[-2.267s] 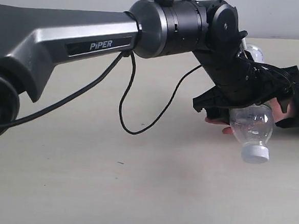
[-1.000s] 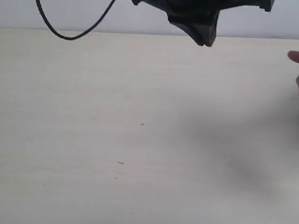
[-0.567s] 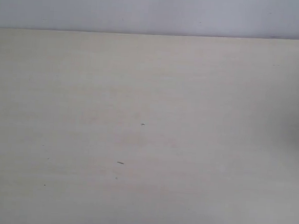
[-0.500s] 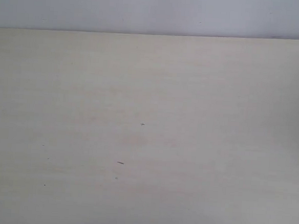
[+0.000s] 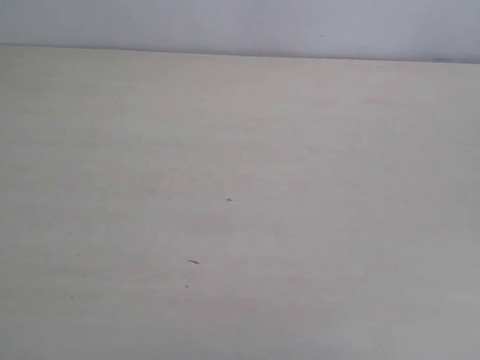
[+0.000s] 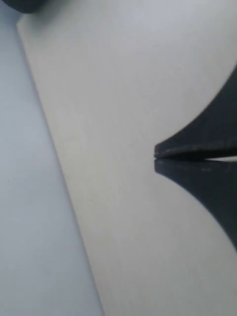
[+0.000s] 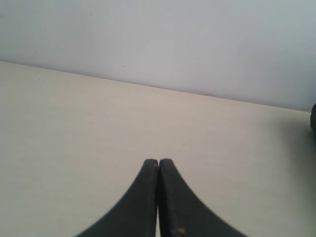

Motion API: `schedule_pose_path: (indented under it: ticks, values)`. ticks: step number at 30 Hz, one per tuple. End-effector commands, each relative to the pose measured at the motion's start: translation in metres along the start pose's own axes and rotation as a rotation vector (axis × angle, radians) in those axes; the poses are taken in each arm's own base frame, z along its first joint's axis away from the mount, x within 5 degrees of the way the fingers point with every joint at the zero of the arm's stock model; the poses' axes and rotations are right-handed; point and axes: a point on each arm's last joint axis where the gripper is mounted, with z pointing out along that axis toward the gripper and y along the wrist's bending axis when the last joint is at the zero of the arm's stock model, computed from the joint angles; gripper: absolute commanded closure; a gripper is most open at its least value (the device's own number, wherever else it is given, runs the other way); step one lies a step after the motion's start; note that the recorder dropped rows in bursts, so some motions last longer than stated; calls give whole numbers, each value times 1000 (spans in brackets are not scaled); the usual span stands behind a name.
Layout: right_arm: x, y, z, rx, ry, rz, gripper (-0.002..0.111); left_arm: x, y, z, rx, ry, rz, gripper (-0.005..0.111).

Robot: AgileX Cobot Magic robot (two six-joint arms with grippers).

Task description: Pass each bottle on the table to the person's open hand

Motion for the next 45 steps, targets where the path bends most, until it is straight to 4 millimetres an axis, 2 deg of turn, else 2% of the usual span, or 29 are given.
schedule_pose_path:
  ticks: [1, 5, 9, 38, 41, 45]
  values:
    - [1, 0, 0, 7, -9, 1, 108, 30, 10, -10, 33, -161, 18, 107]
    - [1, 0, 0, 7, -9, 1, 108, 58, 17, -11, 20, -135, 50, 107]
    - [1, 0, 0, 7, -9, 1, 108, 69, 19, -11, 18, -122, 54, 107]
    - [1, 0, 0, 7, -9, 3, 108, 70, 20, -10, 11, -123, 52, 107]
    - [1, 0, 0, 7, -9, 3, 108, 68, 28, -13, -35, -139, 26, 107]
    - [1, 0, 0, 7, -9, 3, 108, 66, 48, -25, -183, -196, 66, 107]
